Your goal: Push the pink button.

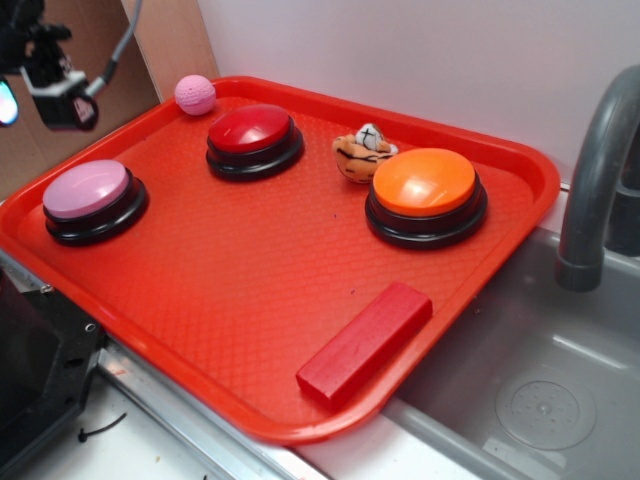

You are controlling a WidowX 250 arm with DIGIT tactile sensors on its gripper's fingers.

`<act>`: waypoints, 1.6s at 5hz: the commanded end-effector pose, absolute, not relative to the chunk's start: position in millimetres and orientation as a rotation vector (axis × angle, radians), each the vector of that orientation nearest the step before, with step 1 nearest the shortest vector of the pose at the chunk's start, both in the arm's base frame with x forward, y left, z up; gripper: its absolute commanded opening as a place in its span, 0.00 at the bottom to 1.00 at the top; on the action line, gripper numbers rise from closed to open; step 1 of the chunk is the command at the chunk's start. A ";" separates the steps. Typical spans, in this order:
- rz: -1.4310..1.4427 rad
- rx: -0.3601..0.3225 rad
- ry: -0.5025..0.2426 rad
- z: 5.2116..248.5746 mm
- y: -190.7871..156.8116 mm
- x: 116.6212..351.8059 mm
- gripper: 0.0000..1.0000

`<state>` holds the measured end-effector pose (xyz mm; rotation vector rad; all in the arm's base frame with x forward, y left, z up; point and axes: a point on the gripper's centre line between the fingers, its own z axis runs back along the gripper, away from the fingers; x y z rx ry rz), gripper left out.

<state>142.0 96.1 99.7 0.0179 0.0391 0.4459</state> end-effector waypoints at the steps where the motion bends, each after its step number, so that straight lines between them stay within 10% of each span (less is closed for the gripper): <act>1: 0.457 0.090 0.008 69.9 113.1 155.6 1.00; 5: 0.434 0.089 0.062 48.5 107.3 164.5 1.00; 8: 0.481 0.088 -0.019 103.3 113.3 162.5 1.00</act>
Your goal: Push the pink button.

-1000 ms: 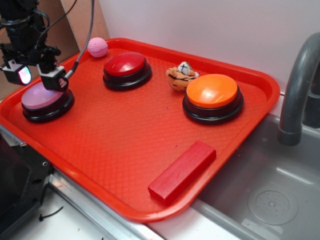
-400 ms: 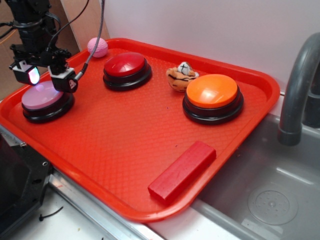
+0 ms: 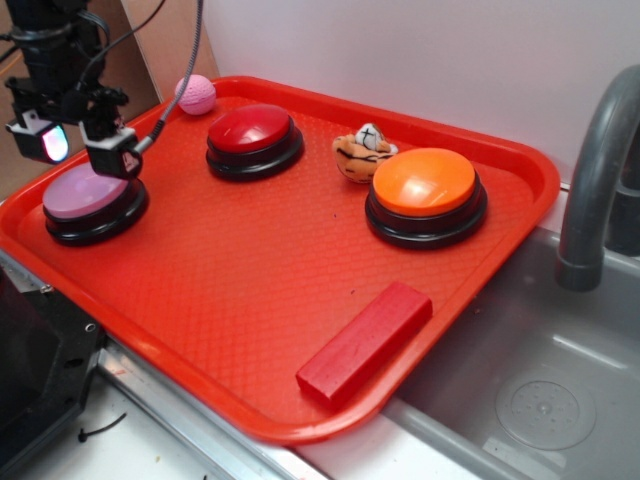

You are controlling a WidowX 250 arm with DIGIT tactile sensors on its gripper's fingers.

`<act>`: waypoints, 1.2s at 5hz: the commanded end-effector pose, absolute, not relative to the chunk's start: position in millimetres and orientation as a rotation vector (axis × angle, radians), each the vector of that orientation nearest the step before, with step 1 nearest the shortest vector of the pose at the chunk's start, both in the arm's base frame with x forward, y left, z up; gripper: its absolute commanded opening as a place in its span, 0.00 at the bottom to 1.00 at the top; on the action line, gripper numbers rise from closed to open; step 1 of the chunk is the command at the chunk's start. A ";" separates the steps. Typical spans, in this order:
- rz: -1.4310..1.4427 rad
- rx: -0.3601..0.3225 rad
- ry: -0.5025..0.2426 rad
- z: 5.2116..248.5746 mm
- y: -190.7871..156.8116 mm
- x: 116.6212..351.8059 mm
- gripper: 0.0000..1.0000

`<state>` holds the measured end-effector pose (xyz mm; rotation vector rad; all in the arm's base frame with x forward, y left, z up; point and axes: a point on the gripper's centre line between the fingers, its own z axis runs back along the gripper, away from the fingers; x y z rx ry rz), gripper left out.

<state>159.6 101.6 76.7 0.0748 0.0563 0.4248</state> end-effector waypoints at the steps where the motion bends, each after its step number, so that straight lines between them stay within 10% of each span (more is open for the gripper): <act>1: 0.489 0.088 -0.034 114.0 114.4 162.5 1.00; 6: 0.539 0.126 -0.052 164.0 116.8 156.5 1.00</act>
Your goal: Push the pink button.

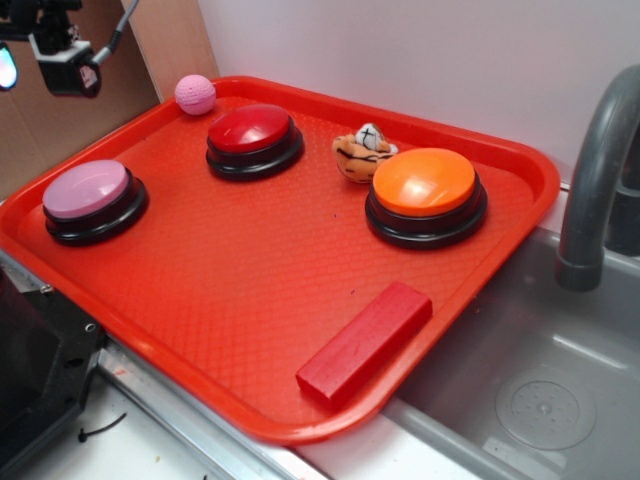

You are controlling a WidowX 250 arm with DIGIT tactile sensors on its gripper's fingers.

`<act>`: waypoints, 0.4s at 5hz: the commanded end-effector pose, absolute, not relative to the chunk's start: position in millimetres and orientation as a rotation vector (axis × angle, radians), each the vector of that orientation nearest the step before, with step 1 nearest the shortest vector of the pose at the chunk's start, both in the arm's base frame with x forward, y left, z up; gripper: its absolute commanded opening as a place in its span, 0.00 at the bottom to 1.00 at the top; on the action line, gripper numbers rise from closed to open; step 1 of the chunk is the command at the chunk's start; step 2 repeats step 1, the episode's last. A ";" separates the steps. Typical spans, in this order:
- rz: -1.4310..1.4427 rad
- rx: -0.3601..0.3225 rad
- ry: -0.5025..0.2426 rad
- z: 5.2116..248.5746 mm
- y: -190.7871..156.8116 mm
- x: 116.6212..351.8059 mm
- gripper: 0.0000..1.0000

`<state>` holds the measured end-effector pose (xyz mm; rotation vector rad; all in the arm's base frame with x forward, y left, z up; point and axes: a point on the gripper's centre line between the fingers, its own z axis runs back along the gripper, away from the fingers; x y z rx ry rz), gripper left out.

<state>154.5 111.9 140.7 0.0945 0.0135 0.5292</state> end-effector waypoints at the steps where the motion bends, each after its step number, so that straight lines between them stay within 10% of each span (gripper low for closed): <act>1: 0.540 0.130 -0.056 172.9 118.6 151.1 1.00; 2: 0.540 0.130 -0.056 172.9 118.6 151.1 1.00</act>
